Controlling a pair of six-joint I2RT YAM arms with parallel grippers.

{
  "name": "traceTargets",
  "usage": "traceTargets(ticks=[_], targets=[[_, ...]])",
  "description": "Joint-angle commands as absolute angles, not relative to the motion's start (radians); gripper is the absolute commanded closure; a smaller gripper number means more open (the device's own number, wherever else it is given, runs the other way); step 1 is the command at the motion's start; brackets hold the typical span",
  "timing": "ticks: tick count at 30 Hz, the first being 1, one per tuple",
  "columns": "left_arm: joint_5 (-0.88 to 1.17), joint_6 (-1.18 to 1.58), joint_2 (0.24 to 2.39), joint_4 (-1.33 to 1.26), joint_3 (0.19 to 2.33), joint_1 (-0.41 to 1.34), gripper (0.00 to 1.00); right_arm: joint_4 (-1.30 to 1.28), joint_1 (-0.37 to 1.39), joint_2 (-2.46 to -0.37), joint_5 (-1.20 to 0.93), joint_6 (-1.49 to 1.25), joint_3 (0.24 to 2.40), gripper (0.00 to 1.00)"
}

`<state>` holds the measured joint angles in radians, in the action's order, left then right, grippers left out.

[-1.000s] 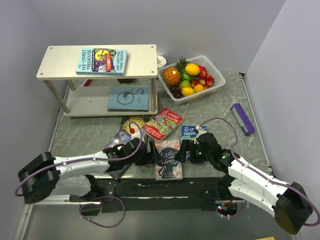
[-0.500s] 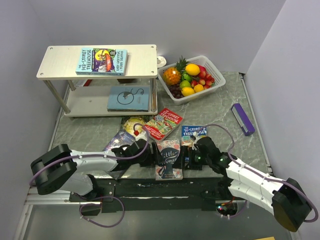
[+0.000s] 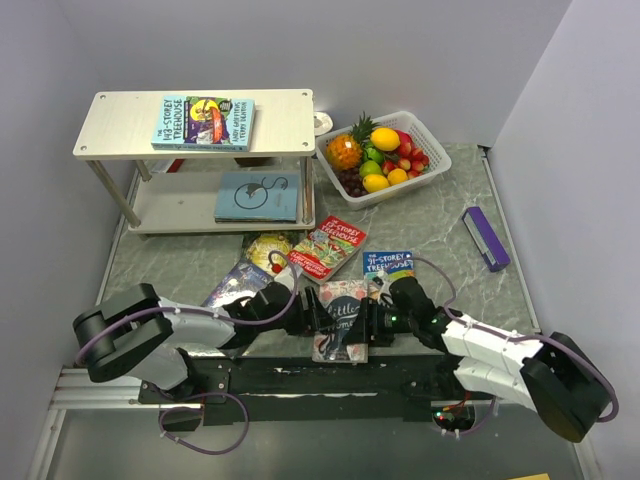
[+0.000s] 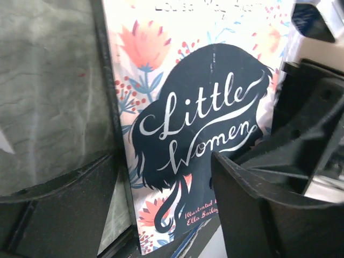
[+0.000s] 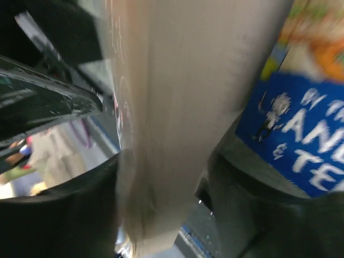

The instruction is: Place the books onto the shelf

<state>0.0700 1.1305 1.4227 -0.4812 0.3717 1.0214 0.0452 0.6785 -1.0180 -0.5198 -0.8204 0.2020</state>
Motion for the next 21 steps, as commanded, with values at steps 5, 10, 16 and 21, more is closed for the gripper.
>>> traceTargets(ticks=[5, 10, 16, 21], targets=[[0.164, 1.109, 1.413, -0.444, 0.314, 1.048, 0.28, -0.033, 0.703, -0.919, -0.513, -0.816, 0.178, 0.62], [0.037, 1.117, 1.263, -0.284, 0.313, 1.048, 0.23, -0.195, 0.703, -0.769, -0.460, -0.789, 0.261, 0.88], [0.003, 1.100, 1.064, -0.213, 0.301, 1.046, 0.11, -0.383, 0.703, -0.664, -0.495, -0.733, 0.419, 1.00], [0.018, 1.059, 0.947, -0.226, 0.298, 1.046, 0.06, -0.376, 0.703, -0.660, -0.650, -0.704, 0.511, 1.00]])
